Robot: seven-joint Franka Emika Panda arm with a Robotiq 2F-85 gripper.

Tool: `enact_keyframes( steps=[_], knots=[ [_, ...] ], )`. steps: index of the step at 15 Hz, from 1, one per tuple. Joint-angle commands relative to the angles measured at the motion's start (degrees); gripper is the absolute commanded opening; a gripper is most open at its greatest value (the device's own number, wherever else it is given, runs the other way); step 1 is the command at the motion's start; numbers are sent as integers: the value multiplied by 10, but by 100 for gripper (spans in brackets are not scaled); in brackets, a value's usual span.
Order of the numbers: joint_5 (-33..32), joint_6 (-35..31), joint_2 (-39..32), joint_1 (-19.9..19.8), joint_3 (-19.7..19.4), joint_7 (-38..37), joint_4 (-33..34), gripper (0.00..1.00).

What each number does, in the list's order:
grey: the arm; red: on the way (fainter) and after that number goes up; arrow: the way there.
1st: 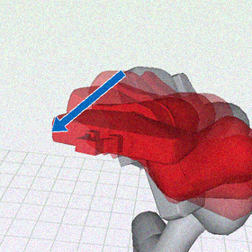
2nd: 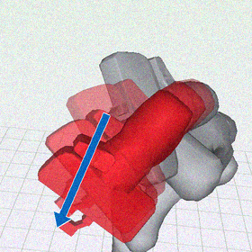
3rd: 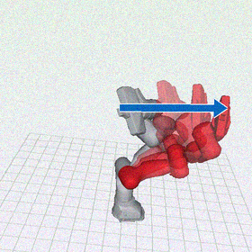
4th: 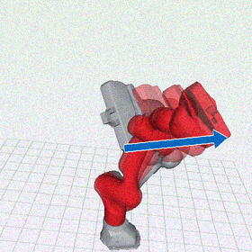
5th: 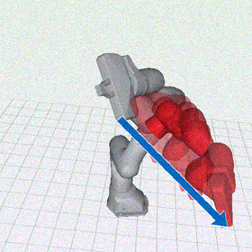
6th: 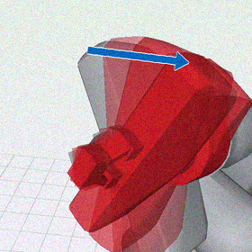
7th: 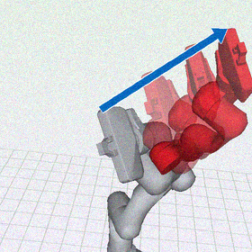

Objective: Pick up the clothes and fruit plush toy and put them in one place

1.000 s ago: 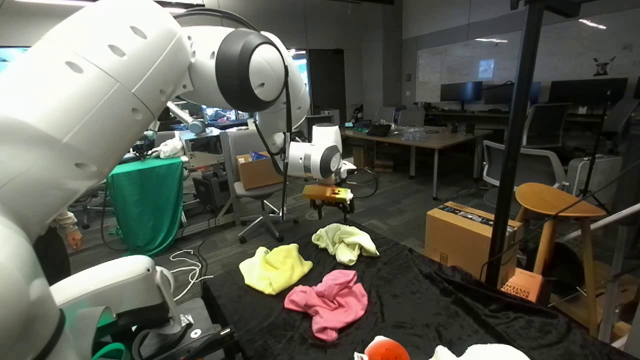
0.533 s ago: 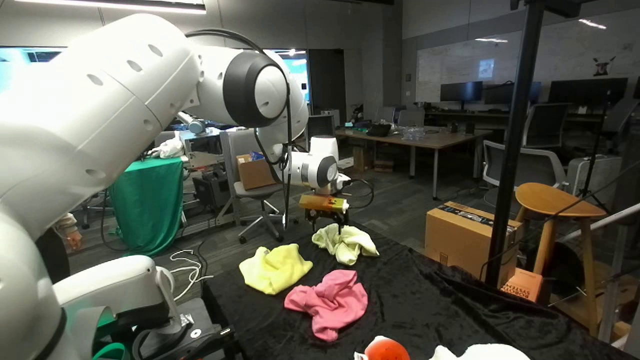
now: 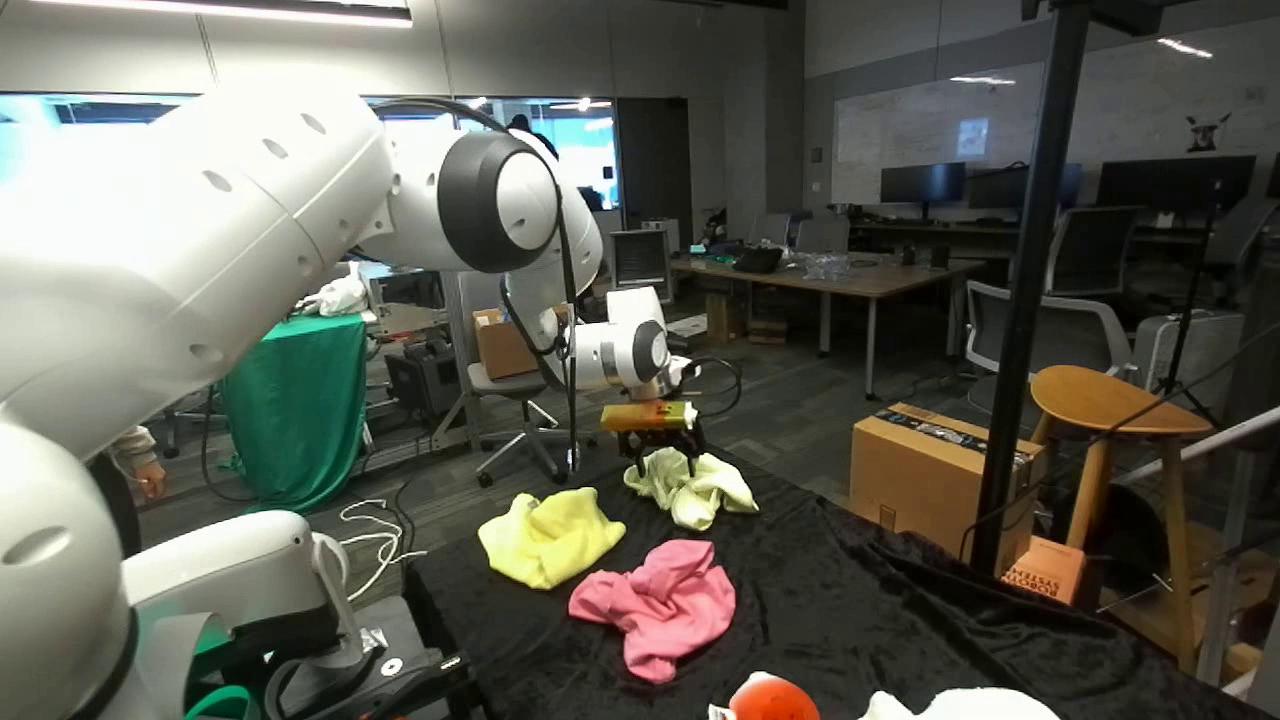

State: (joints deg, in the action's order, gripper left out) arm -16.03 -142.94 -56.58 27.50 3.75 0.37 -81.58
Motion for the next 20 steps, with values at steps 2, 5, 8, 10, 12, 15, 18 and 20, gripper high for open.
enact_keyframes(
  steps=[2, 5, 8, 10, 12, 15, 18, 20],
  knots=[
    [-25, 13, -30, 29, -33, -49, 54, 80],
    [-29, 18, -40, 38, -45, -68, 69, 58],
    [-30, 32, -46, 42, -50, -77, 79, 35],
    [-30, 44, -47, 43, -52, -79, 84, 19],
    [-33, 59, -43, 44, -54, -79, 85, 6],
    [-35, 82, -29, 40, -50, -71, 82, 0],
    [-40, 83, 1, 43, -59, -70, 59, 3],
    [-48, 74, 23, 45, -70, -82, 46, 3]
  ],
)
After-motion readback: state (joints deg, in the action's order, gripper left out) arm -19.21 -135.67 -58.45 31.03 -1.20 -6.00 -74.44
